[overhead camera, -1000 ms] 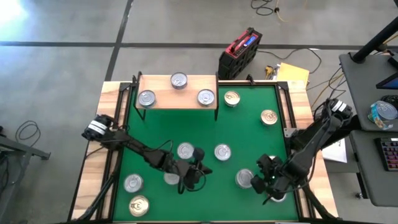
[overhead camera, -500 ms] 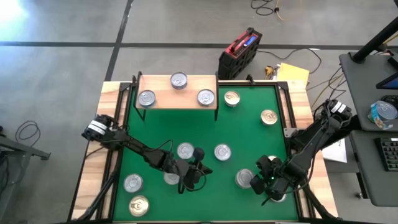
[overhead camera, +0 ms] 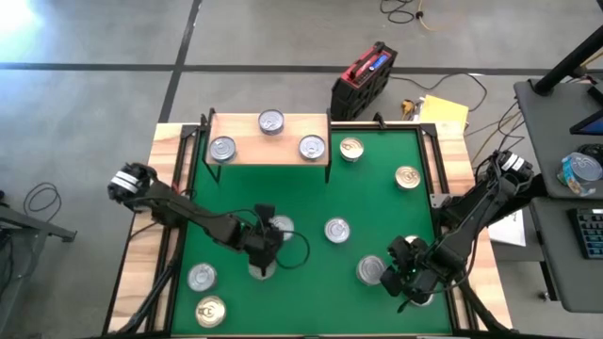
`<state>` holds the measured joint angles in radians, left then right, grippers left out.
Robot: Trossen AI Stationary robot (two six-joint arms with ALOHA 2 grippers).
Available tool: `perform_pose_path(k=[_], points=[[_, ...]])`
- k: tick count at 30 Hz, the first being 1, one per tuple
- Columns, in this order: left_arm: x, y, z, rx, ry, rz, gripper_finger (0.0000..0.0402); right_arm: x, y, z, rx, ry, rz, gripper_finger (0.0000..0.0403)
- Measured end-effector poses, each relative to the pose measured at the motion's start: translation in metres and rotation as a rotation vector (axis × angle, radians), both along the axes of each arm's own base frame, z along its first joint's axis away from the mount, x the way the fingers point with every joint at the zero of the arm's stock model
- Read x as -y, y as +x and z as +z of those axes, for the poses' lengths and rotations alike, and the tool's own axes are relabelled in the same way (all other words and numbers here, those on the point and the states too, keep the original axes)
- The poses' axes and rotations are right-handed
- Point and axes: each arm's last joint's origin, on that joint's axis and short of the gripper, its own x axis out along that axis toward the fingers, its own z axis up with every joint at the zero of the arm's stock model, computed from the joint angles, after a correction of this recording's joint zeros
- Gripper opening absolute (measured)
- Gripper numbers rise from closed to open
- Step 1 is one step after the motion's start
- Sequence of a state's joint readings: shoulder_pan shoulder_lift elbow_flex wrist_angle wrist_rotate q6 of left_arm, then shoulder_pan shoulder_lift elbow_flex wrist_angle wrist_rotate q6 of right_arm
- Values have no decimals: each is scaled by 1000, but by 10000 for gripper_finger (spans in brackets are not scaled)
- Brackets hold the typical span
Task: Stack canned seafood by type on shelf
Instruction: Put the bottom right white tuna can on the shelf
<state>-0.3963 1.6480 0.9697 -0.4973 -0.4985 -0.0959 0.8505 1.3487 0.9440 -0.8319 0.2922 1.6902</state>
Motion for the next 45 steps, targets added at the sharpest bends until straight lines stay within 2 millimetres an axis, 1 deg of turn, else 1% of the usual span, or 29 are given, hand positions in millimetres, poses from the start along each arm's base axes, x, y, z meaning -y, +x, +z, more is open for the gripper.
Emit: perform_pose_path(k=[3,8,14,20,24,27,32,35,39,42,45], points=[[-1,0,-10,-43,1,1,0,0,0,0,5,2,-2,238],[1,5,-14,-29,1,0,0,-1,1,0,9,5,-2,243],[2,6,-14,-20,-7,-5,0,0,1,0,8,4,-2,240],[7,6,-15,-64,-56,-128,0,0,1,0,9,4,-2,232],[7,6,-15,-70,-53,-144,0,0,1,0,13,1,-3,231],[8,7,-15,-75,-89,-174,0,0,1,1,22,-8,-5,235],[12,12,-12,-15,-121,-202,0,0,1,1,22,-14,8,242],[10,12,-12,-2,-78,-171,0,0,1,1,22,-13,8,246],[11,17,-8,61,-53,-159,0,0,1,1,30,-13,-8,247],[15,25,1,143,-60,-200,0,0,1,1,37,-12,-27,251],[19,35,13,239,-47,-261,0,1,1,1,33,-21,-36,264]])
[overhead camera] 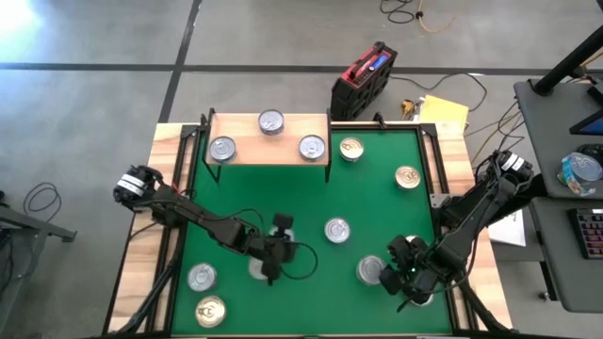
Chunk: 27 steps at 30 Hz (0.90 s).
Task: Stack canned seafood by type on shelf
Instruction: Put the bottom right white tuna can on the shelf
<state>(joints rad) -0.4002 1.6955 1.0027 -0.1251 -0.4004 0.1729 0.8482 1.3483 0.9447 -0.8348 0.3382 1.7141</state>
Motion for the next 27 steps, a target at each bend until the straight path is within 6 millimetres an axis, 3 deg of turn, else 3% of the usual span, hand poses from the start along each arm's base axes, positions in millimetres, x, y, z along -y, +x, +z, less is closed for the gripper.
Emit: perform_pose_path(k=[5,11,21,27], points=[[6,15,21,125,-25,-95,0,4,2,0,-12,-18,-13,296],[10,19,27,189,-67,-127,0,8,5,-1,-13,-30,-15,325],[22,45,-6,227,-75,-184,0,8,6,-5,5,-49,11,319],[34,75,-15,241,-37,-212,0,8,8,-6,33,-102,104,306]])
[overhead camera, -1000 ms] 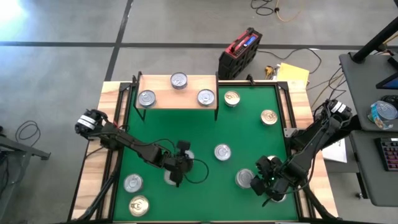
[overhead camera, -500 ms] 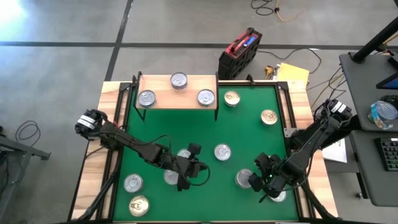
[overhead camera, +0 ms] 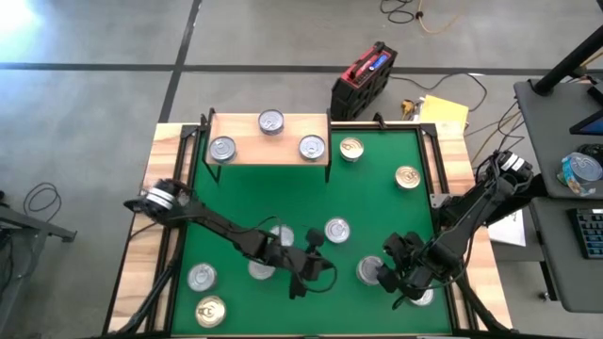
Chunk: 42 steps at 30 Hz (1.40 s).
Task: Stack canned seafood by type on shelf
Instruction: Put the bottom right white tuna can on the shelf
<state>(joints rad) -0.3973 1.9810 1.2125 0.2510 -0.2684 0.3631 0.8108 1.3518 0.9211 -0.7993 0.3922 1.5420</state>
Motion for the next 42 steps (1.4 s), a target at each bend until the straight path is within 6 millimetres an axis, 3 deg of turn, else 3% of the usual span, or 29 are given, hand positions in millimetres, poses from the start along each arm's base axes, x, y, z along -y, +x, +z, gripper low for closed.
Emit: perform_pose_path(k=[6,15,31,42], points=[[9,25,-14,-1,40,-37,0,2,-4,-8,-16,-41,55,308],[12,46,-25,43,22,-52,0,-5,-18,-27,34,-95,188,334],[14,57,-37,45,-10,-69,0,-12,-21,-30,143,-98,138,325],[13,55,-40,20,-28,-94,0,-21,-12,-46,160,-272,308,340]])
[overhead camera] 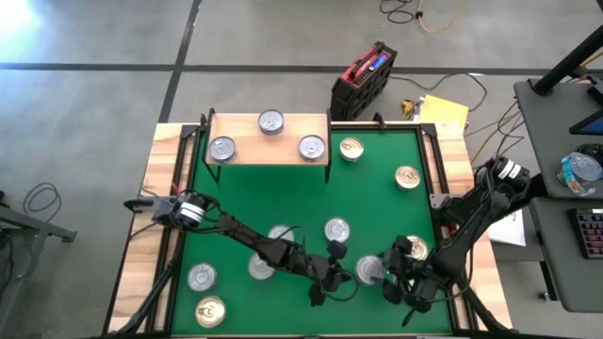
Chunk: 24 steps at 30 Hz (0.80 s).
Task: Stack canned seafood by type on shelf
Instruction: Put the bottom right white tuna can on the shelf
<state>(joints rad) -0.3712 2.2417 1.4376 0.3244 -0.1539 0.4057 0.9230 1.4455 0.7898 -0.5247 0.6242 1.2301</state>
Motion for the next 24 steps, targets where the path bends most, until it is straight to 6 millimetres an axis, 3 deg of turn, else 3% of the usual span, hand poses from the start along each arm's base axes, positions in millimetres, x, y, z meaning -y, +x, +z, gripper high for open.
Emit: perform_pose_path(k=[12,24], points=[[-13,4,-4,-9,-25,41,0,-6,7,1,51,157,-67,320],[-16,10,-25,27,-59,71,0,0,19,2,106,175,-135,248]])
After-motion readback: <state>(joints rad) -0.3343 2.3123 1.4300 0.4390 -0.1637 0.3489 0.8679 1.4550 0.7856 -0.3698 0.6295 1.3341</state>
